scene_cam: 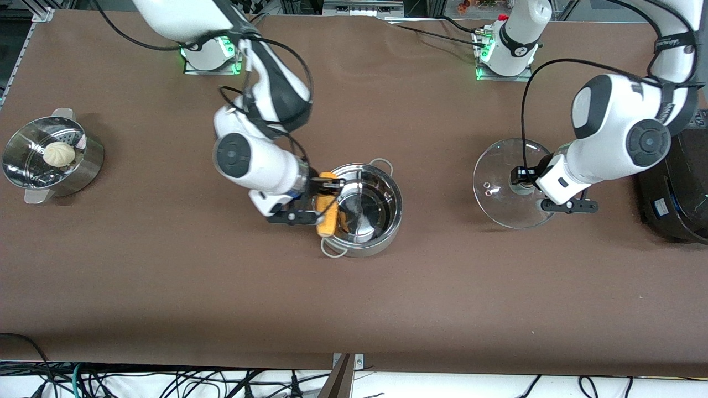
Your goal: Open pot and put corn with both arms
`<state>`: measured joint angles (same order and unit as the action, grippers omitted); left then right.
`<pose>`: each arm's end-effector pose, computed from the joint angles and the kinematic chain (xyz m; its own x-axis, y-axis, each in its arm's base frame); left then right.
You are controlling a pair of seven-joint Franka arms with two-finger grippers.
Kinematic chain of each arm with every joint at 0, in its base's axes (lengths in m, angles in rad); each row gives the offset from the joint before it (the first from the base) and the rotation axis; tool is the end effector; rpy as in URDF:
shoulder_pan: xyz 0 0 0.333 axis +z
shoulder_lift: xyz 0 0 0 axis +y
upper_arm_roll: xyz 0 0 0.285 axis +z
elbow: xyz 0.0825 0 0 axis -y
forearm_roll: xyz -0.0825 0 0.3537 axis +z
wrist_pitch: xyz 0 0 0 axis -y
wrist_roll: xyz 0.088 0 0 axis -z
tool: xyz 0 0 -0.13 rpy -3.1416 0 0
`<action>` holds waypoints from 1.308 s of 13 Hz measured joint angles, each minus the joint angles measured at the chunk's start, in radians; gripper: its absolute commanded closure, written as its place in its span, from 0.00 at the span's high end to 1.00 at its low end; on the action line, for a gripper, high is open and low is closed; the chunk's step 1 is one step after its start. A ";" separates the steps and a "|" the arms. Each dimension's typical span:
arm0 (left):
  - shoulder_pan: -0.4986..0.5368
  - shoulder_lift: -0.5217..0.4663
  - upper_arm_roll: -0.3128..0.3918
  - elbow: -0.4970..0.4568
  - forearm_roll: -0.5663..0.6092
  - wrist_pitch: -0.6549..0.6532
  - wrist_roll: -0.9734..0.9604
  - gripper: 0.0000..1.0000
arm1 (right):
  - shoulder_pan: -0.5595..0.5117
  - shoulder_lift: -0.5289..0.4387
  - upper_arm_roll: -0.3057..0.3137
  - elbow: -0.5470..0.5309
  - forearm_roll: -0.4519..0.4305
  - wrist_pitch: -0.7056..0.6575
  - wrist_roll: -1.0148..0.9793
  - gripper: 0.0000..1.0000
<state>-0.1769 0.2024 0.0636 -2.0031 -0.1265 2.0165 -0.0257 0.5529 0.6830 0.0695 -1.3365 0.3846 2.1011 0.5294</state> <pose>0.5296 -0.0707 0.3087 0.9810 -0.0300 -0.1918 -0.0141 -0.9964 0.0840 0.5589 0.4203 0.3069 0.9847 -0.0781 -0.1558 -0.1286 -0.9288 -0.3474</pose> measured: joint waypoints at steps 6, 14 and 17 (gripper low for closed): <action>0.000 0.090 -0.005 -0.238 0.009 0.316 0.069 0.92 | 0.069 0.153 0.003 0.028 0.001 0.204 0.067 1.00; 0.019 -0.038 0.015 -0.082 0.009 0.084 0.070 1.00 | 0.062 0.038 -0.071 0.086 -0.132 -0.090 0.071 1.00; 0.067 -0.099 0.015 0.161 0.011 -0.243 0.066 1.00 | 0.054 -0.075 -0.183 0.091 -0.249 -0.258 -0.001 1.00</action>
<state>-0.1104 0.1035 0.0790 -1.8418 -0.1154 1.7734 0.0402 0.6066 0.6082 -0.1135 -1.2454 0.1359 1.8428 0.5286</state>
